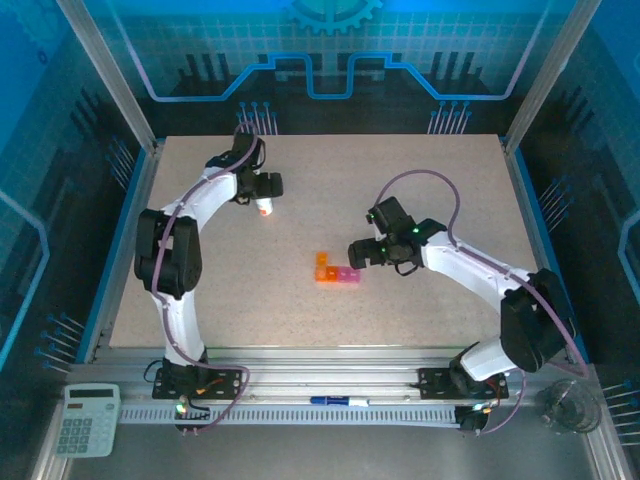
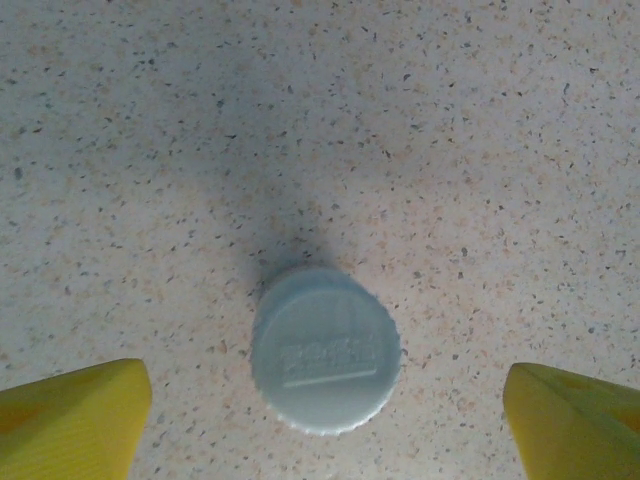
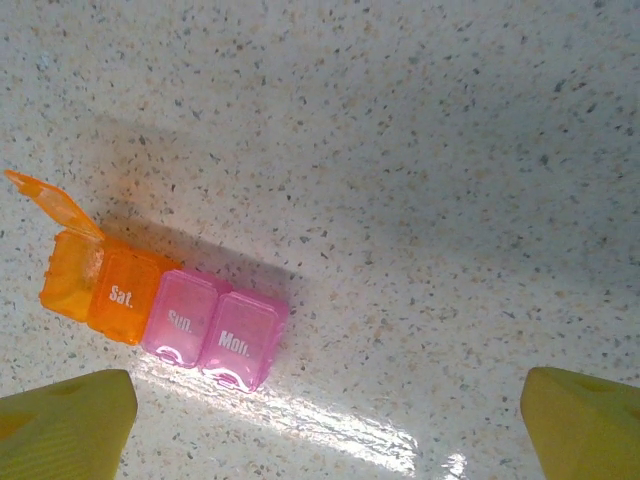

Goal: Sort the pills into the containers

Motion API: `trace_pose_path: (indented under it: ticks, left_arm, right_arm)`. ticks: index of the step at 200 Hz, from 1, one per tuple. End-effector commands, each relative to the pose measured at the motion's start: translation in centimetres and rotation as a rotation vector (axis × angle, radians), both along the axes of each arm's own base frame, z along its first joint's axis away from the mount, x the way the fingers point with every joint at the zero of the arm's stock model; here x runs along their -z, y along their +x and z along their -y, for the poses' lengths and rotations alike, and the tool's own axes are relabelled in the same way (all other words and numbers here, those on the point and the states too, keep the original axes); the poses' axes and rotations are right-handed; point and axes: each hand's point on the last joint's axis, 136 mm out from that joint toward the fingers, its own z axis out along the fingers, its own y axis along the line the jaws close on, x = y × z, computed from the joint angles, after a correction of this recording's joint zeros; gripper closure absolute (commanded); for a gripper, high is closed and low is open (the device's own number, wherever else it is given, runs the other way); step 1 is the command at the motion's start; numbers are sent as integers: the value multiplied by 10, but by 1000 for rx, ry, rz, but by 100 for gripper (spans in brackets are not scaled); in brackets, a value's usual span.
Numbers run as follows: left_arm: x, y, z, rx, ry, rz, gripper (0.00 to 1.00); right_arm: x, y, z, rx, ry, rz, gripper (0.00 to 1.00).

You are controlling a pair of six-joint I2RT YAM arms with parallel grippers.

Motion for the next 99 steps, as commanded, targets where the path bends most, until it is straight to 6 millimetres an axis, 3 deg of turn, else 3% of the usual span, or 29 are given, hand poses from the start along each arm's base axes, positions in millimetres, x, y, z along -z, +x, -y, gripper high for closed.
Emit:
trace_pose_path:
  ticks: [1,46,69,99]
  left_arm:
    - [9,1,3,30,-9,-47,12]
    - [22,5,2,38,6,-72,21]
    - [26,7,2,46,11,-79,26]
    - [28,10,2,47,17,-84,33]
  right_arm:
    - [-10,5,14,61,0,61,0]
    - [-32,7,26,128,66,158,0]
    - [-24,6,41,199,60,124,0]
    - [-12,-1,35,141,88,60,0]
